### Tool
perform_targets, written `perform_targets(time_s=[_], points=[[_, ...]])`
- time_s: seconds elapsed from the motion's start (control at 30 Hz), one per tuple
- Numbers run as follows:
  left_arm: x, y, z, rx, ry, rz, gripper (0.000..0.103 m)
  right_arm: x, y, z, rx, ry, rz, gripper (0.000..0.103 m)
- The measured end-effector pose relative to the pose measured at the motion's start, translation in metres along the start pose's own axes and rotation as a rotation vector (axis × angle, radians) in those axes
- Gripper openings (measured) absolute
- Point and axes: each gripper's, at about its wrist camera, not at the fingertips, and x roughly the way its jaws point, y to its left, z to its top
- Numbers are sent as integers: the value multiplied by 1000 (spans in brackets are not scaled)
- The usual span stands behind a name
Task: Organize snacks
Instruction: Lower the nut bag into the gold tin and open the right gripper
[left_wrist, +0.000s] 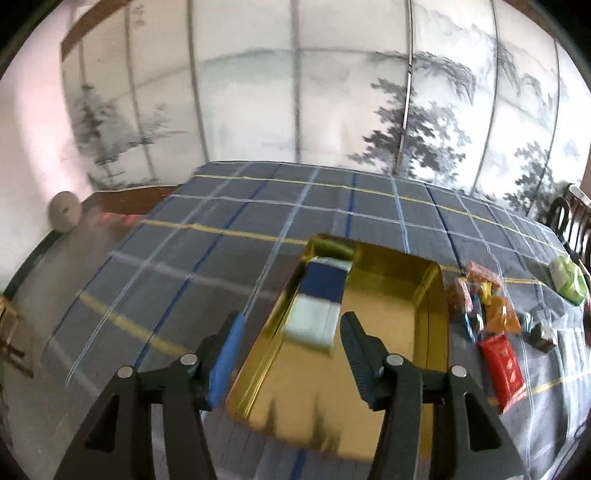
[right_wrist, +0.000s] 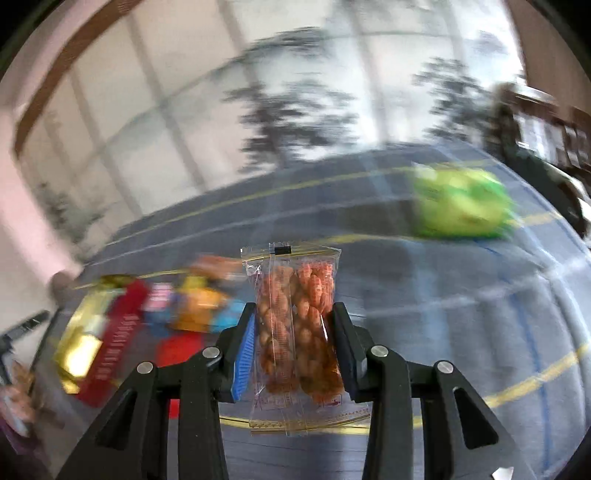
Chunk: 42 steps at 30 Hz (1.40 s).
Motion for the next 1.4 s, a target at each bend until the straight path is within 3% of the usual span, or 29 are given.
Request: perform_targets(time_s=[0.13, 0.3, 0.37, 0.53, 0.7, 1.07, 1.4], points=[[-29, -8, -31, 36, -26, 69, 55, 15, 66, 12, -26, 61, 211, 36], [-48, -2, -52, 22, -13, 36, 55, 44, 150, 16, -52, 180, 421, 36], [-50, 0, -56, 28, -2, 39, 55, 58, 178, 13, -52, 220, 458, 36], [-55, 5, -64, 56, 17, 43, 57, 108, 215, 3, -38, 338, 433, 36], [-58, 10, -70, 78, 3, 53, 57, 145, 223, -12, 10, 414, 385, 37], [-47, 21, -76, 84, 20, 34, 57, 182, 262, -5, -64, 409, 269, 38], [-40, 25, -79, 79, 47, 34, 57, 191, 281, 2, -83, 360, 285, 44]])
